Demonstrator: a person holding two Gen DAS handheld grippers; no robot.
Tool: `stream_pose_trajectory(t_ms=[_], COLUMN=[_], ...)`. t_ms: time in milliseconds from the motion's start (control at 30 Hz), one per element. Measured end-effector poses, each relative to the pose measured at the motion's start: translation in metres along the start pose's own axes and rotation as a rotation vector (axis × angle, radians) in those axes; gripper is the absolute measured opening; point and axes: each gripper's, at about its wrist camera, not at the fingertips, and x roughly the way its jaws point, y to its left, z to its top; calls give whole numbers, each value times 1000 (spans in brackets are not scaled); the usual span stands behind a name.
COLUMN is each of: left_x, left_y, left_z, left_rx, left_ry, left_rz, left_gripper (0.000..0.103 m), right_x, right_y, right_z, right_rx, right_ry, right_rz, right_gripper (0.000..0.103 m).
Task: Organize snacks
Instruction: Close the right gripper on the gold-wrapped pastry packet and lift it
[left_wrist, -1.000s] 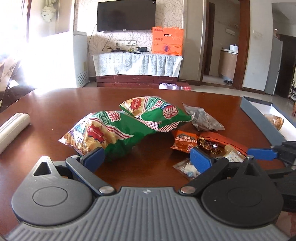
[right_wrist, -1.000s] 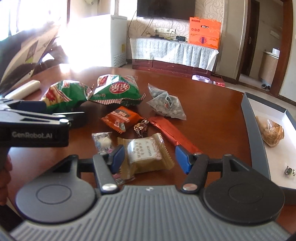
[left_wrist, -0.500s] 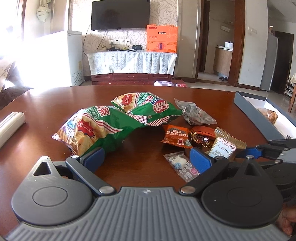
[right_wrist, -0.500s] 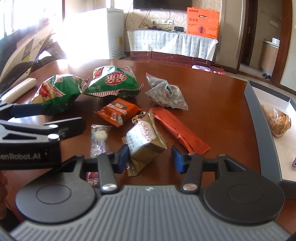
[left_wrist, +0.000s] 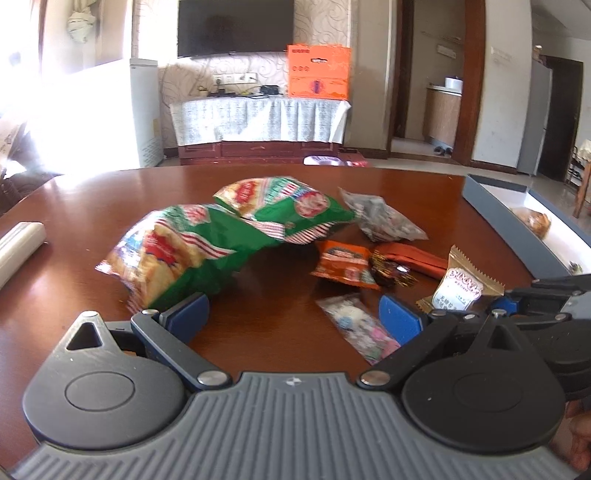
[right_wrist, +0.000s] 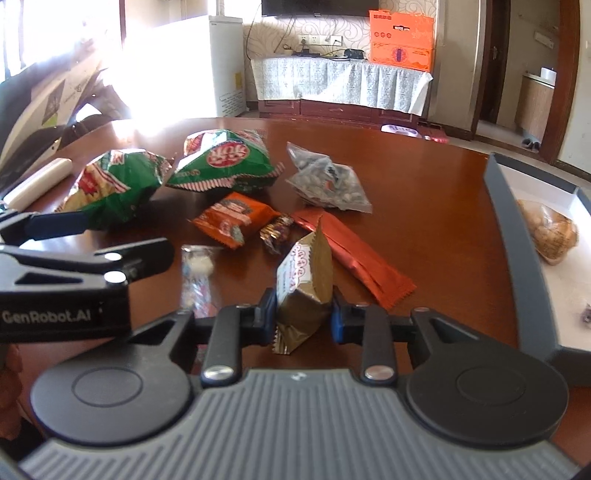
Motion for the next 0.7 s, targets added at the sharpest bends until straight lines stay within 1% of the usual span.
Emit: stream_pose_trajectory(t_ms=[233, 400, 700], left_x=[9, 24, 36], left_y=[-22, -38, -39], left_z=[-5, -8, -9], left_rx=[27, 34, 23], left_ry=[24, 60, 112], left_rz=[-24, -11, -2], left_gripper=[100, 100, 99], right_x=[-17, -25, -25], right_y=[-15, -27, -26], right_z=[-10, -16, -17], right_rx=[-39, -37, -47], right_ry=[10, 19, 17], right_rz=[-31, -49, -35], right_gripper=[32, 32, 32])
